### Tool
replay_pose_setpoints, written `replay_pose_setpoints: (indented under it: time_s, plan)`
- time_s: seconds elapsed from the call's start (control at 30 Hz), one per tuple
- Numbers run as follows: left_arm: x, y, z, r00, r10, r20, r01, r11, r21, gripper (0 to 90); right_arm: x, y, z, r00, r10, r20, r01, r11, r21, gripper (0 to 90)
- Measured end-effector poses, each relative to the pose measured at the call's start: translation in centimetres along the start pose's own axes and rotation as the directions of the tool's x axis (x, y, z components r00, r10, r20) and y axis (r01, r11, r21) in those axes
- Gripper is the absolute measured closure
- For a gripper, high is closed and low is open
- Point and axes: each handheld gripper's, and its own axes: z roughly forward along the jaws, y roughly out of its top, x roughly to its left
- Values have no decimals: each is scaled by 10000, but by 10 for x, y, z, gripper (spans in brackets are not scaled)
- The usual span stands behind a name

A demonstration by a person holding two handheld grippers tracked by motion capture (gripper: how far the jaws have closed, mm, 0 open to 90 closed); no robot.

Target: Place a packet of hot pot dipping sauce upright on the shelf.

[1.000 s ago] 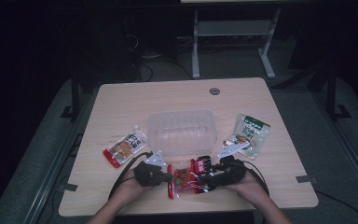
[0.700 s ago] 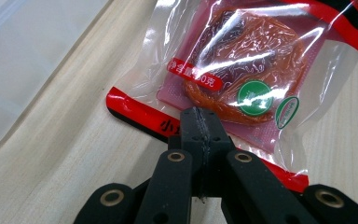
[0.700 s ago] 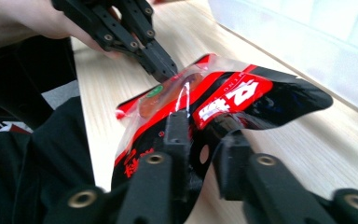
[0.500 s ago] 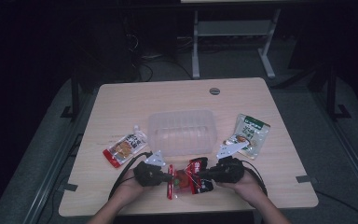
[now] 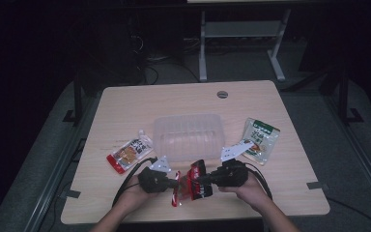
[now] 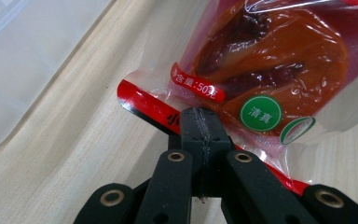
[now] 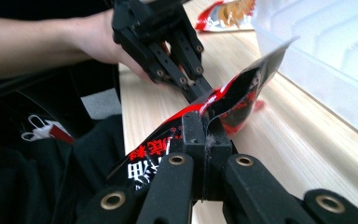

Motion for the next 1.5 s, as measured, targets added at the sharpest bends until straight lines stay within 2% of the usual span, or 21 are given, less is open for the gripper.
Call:
replay_pose_setpoints:
  time_s: [0.1,0.23,0.3,0.33,0.47,0.57,0.67,0.83,0.9,0.97,1.2,1.27,1.3,1.4,1.5]
  plan:
    - [1,0,-1,9999,99,-19,-99,9999,18,899,0,3,2,9998,38,-181,-40,9999,-96,900]
    - [3,-2,-1,9999,-11,130,11,10000,-42,898,1,7,6,9993,14,-365,-23,9997,-253,900]
    - [3,-2,-1,9999,-17,123,18,10000,-54,898,2,10,9,9987,-49,-512,31,9994,-358,900]
    - [2,-2,-1,9998,206,22,-206,9998,-31,898,5,13,13,9980,-210,-602,187,9990,-395,900]
    - [3,-2,-3,9996,248,122,-249,9997,74,898,8,15,14,9970,-421,-645,393,9982,-447,900]
    - [2,-2,-4,9997,185,172,-183,9997,-141,897,10,16,12,9966,-433,-708,392,9976,-572,900]
    - [1,0,-9,9996,232,129,-227,9991,-350,897,15,19,10,9949,-640,-784,584,9957,-721,900]
    - [2,0,-15,9996,219,168,-210,9984,-523,896,17,20,6,9939,-720,-830,649,9943,-845,900]
    - [2,-1,-17,9996,157,255,-142,9983,-573,850,17,20,4,9946,-749,-722,682,9935,-906,900]
    - [3,-1,-21,9991,188,390,-166,9982,-572,842,15,20,0,9955,-725,-616,663,9930,-979,900]
    - [1,-5,-37,9986,238,480,-207,9978,-635,746,14,20,-9,9966,-687,-457,631,9914,-1143,900]
    - [1,-8,-41,9991,222,352,-205,9986,-493,692,15,21,-12,9963,-773,-377,724,9904,-1176,900]
    - [0,-9,-43,9993,129,349,-111,9987,-504,692,15,21,-12,9963,-773,-377,724,9904,-1176,900]
    - [-1,-15,-56,9998,163,129,-156,9984,-540,624,16,21,-17,9961,-831,-296,784,9880,-1329,900]
    - [-3,-19,-62,9999,160,-7,-160,9985,-516,573,16,21,-20,9970,-707,-310,656,9877,-1422,900]
